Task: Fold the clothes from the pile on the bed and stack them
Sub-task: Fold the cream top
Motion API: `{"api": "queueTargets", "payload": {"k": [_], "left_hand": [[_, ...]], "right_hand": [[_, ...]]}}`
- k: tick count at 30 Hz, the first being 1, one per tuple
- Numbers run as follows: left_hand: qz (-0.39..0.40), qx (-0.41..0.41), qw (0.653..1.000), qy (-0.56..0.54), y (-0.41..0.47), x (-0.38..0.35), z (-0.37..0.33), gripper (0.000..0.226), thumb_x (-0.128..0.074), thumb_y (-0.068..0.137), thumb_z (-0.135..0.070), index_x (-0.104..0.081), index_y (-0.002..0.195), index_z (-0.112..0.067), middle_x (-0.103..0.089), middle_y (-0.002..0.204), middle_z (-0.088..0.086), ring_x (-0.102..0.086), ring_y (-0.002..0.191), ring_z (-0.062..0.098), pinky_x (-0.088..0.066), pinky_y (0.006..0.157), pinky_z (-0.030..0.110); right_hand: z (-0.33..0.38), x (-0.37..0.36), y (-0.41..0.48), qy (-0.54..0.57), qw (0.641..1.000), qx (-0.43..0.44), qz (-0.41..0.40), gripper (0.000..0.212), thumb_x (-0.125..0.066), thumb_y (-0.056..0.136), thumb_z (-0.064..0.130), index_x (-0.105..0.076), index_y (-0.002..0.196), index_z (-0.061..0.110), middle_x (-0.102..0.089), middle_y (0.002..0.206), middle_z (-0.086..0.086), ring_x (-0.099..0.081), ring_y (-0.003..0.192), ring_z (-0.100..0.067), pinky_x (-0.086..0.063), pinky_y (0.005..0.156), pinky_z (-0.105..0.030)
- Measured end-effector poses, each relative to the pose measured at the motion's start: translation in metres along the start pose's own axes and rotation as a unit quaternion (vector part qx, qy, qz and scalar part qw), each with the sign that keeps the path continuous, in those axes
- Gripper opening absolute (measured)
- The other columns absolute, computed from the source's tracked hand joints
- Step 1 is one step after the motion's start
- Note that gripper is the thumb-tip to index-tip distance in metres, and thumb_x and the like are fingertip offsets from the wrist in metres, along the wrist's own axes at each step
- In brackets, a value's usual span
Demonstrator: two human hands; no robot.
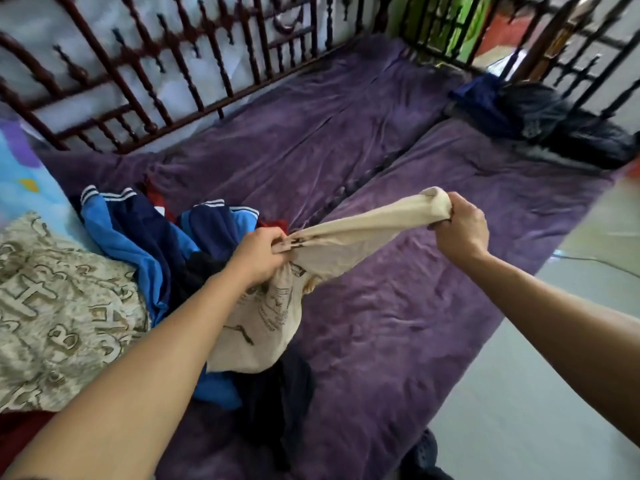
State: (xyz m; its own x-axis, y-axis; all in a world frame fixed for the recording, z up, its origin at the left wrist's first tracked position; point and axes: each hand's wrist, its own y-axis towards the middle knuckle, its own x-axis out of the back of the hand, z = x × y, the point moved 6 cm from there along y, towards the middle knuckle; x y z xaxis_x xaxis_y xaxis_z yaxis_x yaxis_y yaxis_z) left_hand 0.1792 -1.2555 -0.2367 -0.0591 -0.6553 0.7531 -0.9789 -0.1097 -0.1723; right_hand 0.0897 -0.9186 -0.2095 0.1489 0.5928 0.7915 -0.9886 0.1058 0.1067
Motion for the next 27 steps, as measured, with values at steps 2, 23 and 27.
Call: {"api": "queueTargets", "payload": {"k": [2,23,27], "left_hand": [[0.035,-0.017,0.999,0.012,0.016,-0.011,-0.026,0.009,-0.075,0.078,-0.023,-0.069,0.083,-0.018,-0.067,0.076,0.001,-0.061,0.077,0.019,-0.039,0.065,0.025],[0.103,0.216,0.963,0.121,0.152,-0.233,-0.050,0.027,-0.058,0.085,-0.016,-0.067,0.111,-0.019,-0.066,0.108,0.008,-0.061,0.099,0.029,-0.050,0.083,0.036],[0.104,0.313,0.937,0.112,0.110,-0.237,-0.016,0.029,-0.058,0.085,-0.018,-0.065,0.114,-0.018,-0.064,0.116,0.008,-0.059,0.108,0.029,-0.048,0.086,0.034]], "right_hand": [[-0.027,0.019,0.014,-0.016,0.999,-0.024,-0.019,0.026,-0.062,0.076,0.010,-0.061,0.099,0.021,-0.064,0.084,-0.006,-0.058,0.083,-0.032,-0.034,0.064,-0.032],[-0.319,-0.108,0.167,-0.370,0.833,0.023,0.410,0.047,-0.049,0.088,0.018,-0.047,0.135,0.023,-0.049,0.126,-0.007,-0.049,0.115,-0.031,-0.044,0.089,-0.042],[-0.258,-0.155,0.169,-0.330,0.841,0.106,0.415,0.041,-0.040,0.089,0.021,-0.053,0.126,0.028,-0.049,0.129,-0.005,-0.045,0.121,-0.029,-0.039,0.097,-0.049]]}}
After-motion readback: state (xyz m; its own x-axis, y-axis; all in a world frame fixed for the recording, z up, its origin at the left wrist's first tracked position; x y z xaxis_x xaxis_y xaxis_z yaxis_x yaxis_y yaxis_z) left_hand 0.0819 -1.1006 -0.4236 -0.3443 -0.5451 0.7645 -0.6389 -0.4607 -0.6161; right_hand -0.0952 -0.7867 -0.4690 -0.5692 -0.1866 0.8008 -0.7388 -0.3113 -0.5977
